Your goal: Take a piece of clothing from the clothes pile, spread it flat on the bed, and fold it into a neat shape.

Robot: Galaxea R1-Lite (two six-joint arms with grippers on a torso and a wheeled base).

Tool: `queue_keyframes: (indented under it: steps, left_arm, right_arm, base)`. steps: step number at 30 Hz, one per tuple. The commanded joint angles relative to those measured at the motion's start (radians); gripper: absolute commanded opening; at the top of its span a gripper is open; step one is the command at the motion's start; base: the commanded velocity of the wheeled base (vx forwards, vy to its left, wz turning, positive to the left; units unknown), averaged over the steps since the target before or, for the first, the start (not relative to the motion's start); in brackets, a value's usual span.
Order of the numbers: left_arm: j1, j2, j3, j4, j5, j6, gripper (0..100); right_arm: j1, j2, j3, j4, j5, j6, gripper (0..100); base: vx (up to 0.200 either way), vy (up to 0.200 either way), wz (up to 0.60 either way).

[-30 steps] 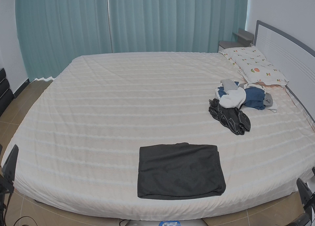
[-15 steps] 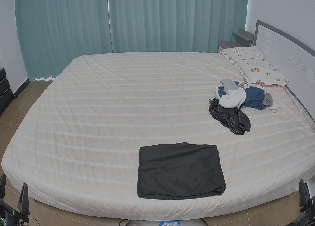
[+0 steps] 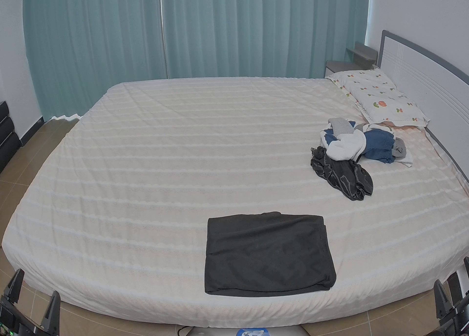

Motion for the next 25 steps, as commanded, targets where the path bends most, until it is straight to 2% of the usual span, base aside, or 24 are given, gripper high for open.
queue_keyframes:
  steps: [1, 5, 7, 8, 11, 15, 18, 25]
  left_arm:
    - [0.000, -0.004, 0.012, 0.073, 0.006, 0.059, 100]
    - [0.000, -0.004, 0.018, 0.053, 0.014, 0.044, 100]
    - [0.000, -0.004, 0.018, 0.056, 0.015, 0.041, 100]
    - [0.000, -0.004, 0.018, 0.056, 0.015, 0.041, 100]
    - [0.000, -0.004, 0.018, 0.057, 0.015, 0.039, 100]
    - [0.000, -0.004, 0.018, 0.057, 0.015, 0.039, 100]
    - [0.000, -0.004, 0.018, 0.057, 0.014, 0.035, 100]
    - [0.000, -0.004, 0.018, 0.057, 0.014, 0.035, 100]
  right_arm:
    - [0.002, -0.009, -0.001, 0.013, -0.019, -0.001, 100]
    - [0.002, -0.009, -0.001, 0.011, -0.013, -0.001, 100]
    - [0.000, -0.009, -0.001, 0.010, -0.030, -0.008, 100]
    - [0.000, -0.009, -0.003, 0.010, -0.065, -0.011, 100]
    - [-0.005, 0.000, 0.011, 0.025, -0.071, 0.091, 100]
    - [-0.002, -0.009, 0.016, 0.016, -0.057, 0.047, 100]
    - [0.000, -0.009, 0.017, 0.013, -0.057, 0.081, 100]
    - [0.000, -0.009, 0.017, 0.013, -0.057, 0.082, 100]
  base:
    - [0.000, 0.000, 0.00]
    - [0.000, 0.000, 0.00]
    - [0.000, 0.000, 0.00]
    - [0.000, 0.000, 0.00]
    - [0.000, 0.000, 0.00]
    - [0.000, 0.000, 0.00]
    - [0.000, 0.000, 0.00]
    - [0.000, 0.000, 0.00]
